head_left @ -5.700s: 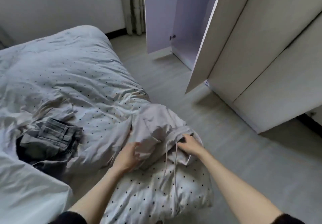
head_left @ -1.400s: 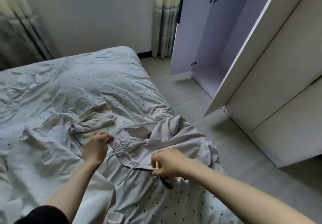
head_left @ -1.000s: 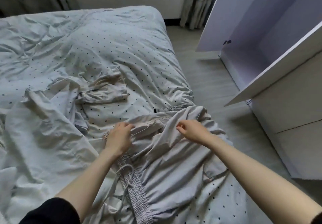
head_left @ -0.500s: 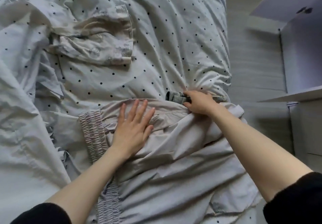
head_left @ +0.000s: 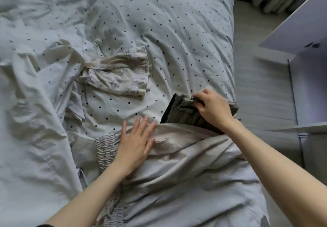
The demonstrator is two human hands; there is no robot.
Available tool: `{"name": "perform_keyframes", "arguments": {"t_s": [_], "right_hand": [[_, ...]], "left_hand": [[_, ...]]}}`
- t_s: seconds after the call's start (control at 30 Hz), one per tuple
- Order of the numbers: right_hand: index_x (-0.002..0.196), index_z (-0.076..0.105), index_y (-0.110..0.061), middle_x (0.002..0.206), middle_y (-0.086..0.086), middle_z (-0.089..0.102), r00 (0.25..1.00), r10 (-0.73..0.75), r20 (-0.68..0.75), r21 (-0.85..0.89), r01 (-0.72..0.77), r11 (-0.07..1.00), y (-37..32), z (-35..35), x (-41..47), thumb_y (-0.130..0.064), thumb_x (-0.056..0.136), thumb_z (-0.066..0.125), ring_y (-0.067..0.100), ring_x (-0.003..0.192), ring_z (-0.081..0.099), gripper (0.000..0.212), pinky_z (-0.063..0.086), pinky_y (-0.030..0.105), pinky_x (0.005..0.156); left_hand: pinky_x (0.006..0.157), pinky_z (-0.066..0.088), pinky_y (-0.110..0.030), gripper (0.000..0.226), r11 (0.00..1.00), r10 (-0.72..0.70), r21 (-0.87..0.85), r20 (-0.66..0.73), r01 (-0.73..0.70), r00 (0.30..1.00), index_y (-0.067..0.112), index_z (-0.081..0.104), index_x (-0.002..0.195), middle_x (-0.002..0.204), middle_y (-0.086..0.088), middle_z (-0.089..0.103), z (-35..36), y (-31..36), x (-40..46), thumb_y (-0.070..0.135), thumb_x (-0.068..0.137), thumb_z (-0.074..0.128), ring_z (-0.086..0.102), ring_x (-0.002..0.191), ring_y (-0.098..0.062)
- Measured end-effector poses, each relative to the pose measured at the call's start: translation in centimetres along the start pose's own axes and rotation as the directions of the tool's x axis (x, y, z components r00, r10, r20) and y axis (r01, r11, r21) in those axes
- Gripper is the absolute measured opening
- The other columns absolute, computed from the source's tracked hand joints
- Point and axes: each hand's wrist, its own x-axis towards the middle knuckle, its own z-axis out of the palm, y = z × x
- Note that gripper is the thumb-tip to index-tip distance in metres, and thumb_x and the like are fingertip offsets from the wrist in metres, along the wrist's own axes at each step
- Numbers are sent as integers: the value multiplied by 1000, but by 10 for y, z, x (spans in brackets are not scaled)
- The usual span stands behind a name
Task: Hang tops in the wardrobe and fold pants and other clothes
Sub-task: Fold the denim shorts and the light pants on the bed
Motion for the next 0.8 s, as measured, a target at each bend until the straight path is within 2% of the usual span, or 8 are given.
{"name": "perform_keyframes", "arguments": {"t_s": [0.13,0.23,0.3,0.37,0.47,0.57,0.67,0.8], "right_hand": [[118,64,-15,103,9,61,937,-126,-326,169,189,967,-78,-74,46,-27,92,57,28,97,56,29,41,33,74],[131,55,-20,121,5,60,904,-270,-331,121,325,938,-128,-98,71,-26,95,53,25,112,53,37,40,36,92],[135,51,-20,132,4,55,913,-330,-238,89,359,929,-143,-90,70,-25,95,52,25,122,49,40,36,38,103],[134,52,-19,135,6,54,943,-319,-90,98,327,940,-136,-65,55,-24,95,50,26,122,49,39,39,43,102],[133,51,-19,133,8,52,957,-203,209,26,202,979,-98,-15,22,-27,98,45,28,120,49,37,44,42,96],[133,48,-16,135,8,50,900,-14,436,-92,60,994,-50,29,-14,-27,99,39,30,121,48,37,42,42,95],[129,46,-13,134,11,49,852,127,508,-157,-53,986,-12,52,-40,-30,100,35,31,118,50,35,41,39,91],[122,49,-17,126,8,54,796,183,576,-310,5,951,13,47,-52,-23,91,46,29,114,52,32,43,37,86]], "left_hand": [[116,0,-47,51,985,-127,-123,-63,118,990,19,21,148,158,-4,11,-30,-10,1,33,100,31,1,146,-21],[117,4,-44,51,982,-131,-146,-78,118,988,17,23,147,157,-5,15,-38,-17,-3,30,99,33,5,146,-21],[117,4,-42,50,982,-141,-137,-58,132,988,19,21,147,157,-3,13,-36,-20,-10,31,99,31,3,146,-19],[116,5,-41,49,983,-150,-110,-22,147,988,21,21,147,157,-1,12,-28,-22,-19,32,100,31,5,146,-18],[116,3,-43,50,986,-137,-94,0,136,991,24,19,148,157,0,13,-19,-22,-25,33,100,30,10,145,-18],[114,9,-44,49,989,-125,-87,-63,120,990,26,24,146,151,-2,26,-16,-27,-21,37,99,32,23,140,-17],[105,25,-39,44,976,-169,-158,-125,149,978,26,41,138,131,-4,49,-20,-38,-12,40,96,42,45,122,-22],[92,32,-37,30,984,-172,-52,-73,168,982,22,54,122,113,-5,55,-28,-41,-7,30,93,51,51,110,-26]]}}
